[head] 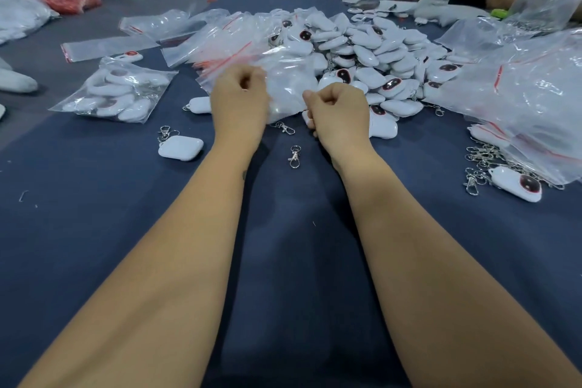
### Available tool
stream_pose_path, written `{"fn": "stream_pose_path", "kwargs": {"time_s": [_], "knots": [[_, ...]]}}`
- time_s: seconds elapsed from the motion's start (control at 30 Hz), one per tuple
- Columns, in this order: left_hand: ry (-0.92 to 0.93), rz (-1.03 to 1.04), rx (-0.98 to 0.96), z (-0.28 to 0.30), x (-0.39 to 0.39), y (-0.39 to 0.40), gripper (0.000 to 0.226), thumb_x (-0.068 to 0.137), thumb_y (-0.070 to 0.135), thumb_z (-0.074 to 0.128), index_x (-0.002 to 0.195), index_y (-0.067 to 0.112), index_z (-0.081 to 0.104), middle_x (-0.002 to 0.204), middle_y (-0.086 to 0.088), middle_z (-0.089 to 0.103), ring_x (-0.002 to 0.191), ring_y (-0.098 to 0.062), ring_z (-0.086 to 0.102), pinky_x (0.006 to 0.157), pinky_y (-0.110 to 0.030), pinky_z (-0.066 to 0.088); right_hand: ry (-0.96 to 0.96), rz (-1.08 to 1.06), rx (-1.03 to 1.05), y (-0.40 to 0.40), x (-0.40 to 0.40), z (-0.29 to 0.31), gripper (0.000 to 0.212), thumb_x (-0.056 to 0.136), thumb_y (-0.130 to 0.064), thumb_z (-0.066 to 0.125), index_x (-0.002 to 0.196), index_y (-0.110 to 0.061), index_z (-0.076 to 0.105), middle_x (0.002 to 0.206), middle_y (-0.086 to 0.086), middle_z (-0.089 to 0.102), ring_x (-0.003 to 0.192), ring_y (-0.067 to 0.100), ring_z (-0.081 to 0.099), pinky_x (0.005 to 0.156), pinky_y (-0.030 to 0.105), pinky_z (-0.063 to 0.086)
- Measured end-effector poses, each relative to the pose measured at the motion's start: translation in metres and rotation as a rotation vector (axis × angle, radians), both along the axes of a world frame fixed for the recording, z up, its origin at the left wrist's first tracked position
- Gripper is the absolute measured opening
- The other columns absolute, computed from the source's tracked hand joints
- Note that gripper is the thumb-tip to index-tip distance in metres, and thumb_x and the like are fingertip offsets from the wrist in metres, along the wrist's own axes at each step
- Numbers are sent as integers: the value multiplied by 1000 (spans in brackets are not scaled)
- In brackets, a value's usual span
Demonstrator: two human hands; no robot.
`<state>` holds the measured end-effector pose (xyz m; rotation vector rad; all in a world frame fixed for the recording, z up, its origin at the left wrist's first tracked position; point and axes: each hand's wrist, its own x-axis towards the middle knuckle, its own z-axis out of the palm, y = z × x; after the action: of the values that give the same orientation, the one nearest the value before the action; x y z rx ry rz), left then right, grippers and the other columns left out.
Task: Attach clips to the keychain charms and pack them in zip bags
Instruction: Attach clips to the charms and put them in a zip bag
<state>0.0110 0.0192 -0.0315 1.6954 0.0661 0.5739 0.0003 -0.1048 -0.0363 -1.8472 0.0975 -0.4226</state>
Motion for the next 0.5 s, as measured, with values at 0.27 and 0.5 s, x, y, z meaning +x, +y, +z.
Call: {"fn": "stream_pose_path", "kwargs": {"time_s": [0.27, 0.5], "knots": [[-258, -39, 410, -11, 4, -2, 19, 84, 7, 52, 95, 21, 46, 90, 2, 51, 75, -11, 43, 69, -19, 39, -86, -106, -194, 5, -2, 2, 26, 92, -21, 57, 75, -2, 57, 72, 13, 63, 74, 30, 61, 75, 43, 50], [-312, 199, 317, -3, -3, 7, 32, 87, -5, 38, 106, 6, 62, 103, -2, 37, 81, 4, 43, 76, -1, 32, -51, 49, 1, 4, -7, 5, 14, 78, -24, 63, 89, -17, 68, 81, -11, 64, 71, 0, 56, 66, 14, 41]]}}
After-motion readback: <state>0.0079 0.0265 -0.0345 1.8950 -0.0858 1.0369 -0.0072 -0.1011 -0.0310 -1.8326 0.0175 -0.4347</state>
